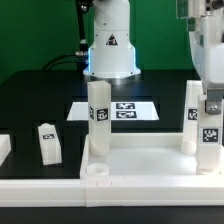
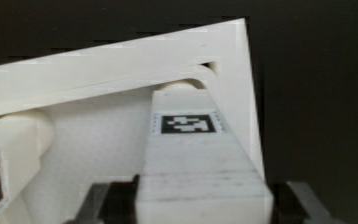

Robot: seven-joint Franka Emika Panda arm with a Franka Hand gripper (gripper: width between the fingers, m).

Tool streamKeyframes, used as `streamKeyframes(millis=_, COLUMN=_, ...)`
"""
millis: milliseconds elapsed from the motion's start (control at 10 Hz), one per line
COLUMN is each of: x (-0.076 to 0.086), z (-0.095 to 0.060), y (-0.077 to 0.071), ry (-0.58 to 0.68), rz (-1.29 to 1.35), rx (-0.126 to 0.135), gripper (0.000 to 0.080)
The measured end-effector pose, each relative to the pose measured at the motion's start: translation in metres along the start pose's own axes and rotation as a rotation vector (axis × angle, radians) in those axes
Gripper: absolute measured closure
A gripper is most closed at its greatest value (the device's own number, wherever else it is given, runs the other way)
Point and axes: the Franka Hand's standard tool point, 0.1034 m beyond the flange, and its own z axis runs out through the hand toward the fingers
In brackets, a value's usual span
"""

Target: Assemble desk

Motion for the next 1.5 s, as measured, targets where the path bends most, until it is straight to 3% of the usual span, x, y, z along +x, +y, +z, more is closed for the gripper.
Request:
streamKeyframes(millis=100, x=-0.004, z=0.002, y=0.003, ry=0.017, rz=-0.163, rx=-0.009, gripper=0.0515)
streamKeyframes(millis=200, x=-0.008, z=0.003, y=0.003, ry=0.019, rz=-0.355, rx=0.002, gripper=0.0329)
streamKeyframes(millis=300, x=-0.008, z=0.004, y=0.002, ry=0.019, rz=-0.564, rx=0.009, gripper=0.0194)
streamKeyframes(millis=700, x=-0.003, z=0.005, y=0.001, ry=0.022, rz=-0.813, rx=0.005, gripper=0.0151)
streamKeyframes(millis=900, x=-0.004, z=-0.002, y=-0.008, ry=0.04, rz=-1.093, rx=0.003, gripper=0.0151)
streamKeyframes(millis=1100, x=-0.008, z=0.0, y=-0.006, ry=0.042, rz=-1.077, rx=-0.002, gripper=0.0155)
streamKeyframes(millis=1200, x=-0.007, z=0.0, y=-0.006, ry=0.042, rz=-1.075, rx=-0.002, gripper=0.0265)
streamKeyframes(millis=1300, x=-0.007, z=0.0, y=-0.006, ry=0.04, rz=-1.02, rx=0.0, gripper=0.0265)
streamKeyframes(millis=1400, x=-0.007, z=0.0, y=-0.006, ry=0.041, rz=-0.949, rx=-0.001, gripper=0.044)
streamKeyframes(millis=1500, x=-0.004, z=0.0, y=-0.006, ry=0.043, rz=-0.9, rx=-0.002, gripper=0.0508)
